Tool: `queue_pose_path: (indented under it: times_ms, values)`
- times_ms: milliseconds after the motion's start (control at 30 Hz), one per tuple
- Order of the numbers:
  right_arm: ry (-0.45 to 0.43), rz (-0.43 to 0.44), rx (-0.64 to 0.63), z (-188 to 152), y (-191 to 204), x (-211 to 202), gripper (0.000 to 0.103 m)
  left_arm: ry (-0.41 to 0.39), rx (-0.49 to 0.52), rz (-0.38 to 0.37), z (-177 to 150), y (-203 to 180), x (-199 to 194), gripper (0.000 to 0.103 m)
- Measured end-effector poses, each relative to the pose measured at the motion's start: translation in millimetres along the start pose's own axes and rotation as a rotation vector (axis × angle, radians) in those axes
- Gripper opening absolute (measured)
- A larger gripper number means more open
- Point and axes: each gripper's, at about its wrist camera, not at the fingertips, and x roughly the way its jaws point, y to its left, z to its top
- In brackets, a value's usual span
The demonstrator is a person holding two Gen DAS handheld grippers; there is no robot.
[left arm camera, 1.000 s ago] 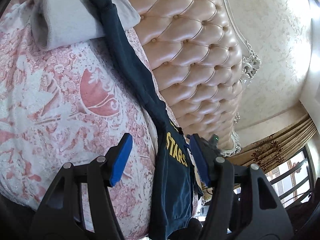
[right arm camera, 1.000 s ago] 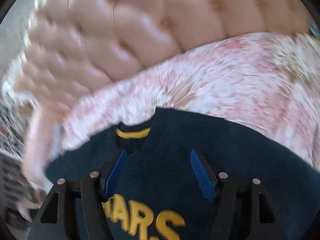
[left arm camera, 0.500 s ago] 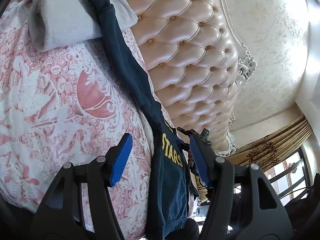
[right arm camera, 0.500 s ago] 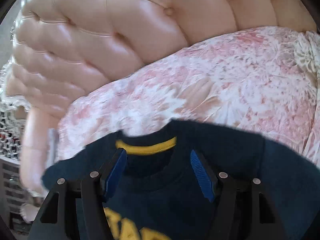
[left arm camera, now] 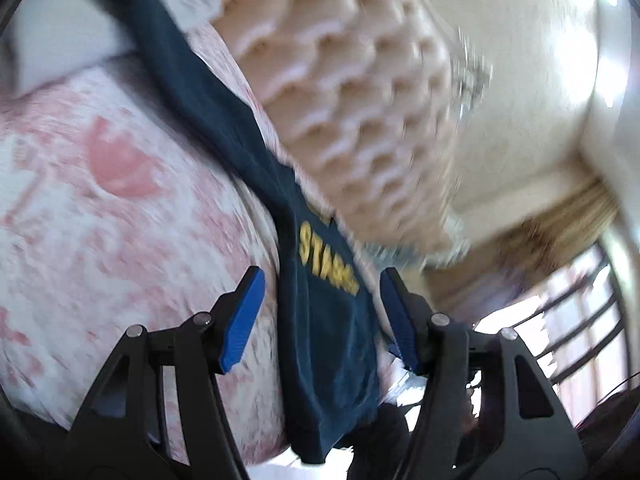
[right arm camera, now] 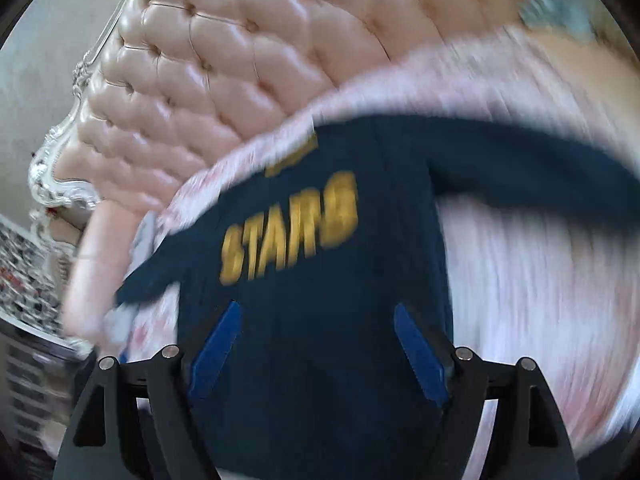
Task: Fold clothes
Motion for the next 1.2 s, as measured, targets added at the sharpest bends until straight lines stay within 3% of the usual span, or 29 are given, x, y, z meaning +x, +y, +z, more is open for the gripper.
queue_pose_path:
  times_ms: [67, 133, 300, 367, 467, 567, 800, 967, 1033, 1067, 1133, 1200]
  values:
    - [0.045, 0.036, 0.063, -38, -14, -7, 0.081, 0.099, 0.073, 0.028, -17, -27, 19, 0.062]
    - [0.112, 0.032, 0.077, -61, -19, -2, 0.081, 0.171, 0.052, 0.104, -36, -33, 38, 0.062]
    - [0.131, -0.069, 0.073, -77, -20, 2, 0.081, 0.352, -0.002, 0.295, -84, -46, 85, 0.062]
    - [0.141, -0.060, 0.077, -78, -23, 4, 0.081, 0.421, -0.024, 0.369, -102, -51, 103, 0.062]
    - [0.137, -0.068, 0.030, -82, -20, 5, 0.081, 0.402, -0.047, 0.398, -102, -50, 104, 0.062]
    - [0.106, -0.077, -0.038, -89, -17, 6, 0.082, 0.416, 0.002, 0.417, -105, -53, 111, 0.062]
    - [0.106, -0.067, -0.067, -88, -18, 8, 0.089, 0.383, 0.076, 0.405, -110, -53, 106, 0.062]
    - [0.136, -0.081, -0.096, -86, -9, 18, 0.100, 0.393, 0.009, 0.365, -104, -47, 101, 0.070]
    - [0.148, -0.103, -0.114, -86, -3, 22, 0.103, 0.351, -0.078, 0.300, -87, -49, 90, 0.070]
    - [0.156, -0.114, -0.117, -86, -2, 23, 0.103, 0.325, -0.120, 0.267, -78, -49, 84, 0.070]
    - [0.168, -0.118, -0.106, -84, -2, 24, 0.103, 0.155, -0.163, 0.193, -38, -50, 48, 0.070]
    - [0.166, -0.095, -0.076, -82, -7, 24, 0.103, -0.064, -0.250, 0.172, 16, -33, -2, 0.070]
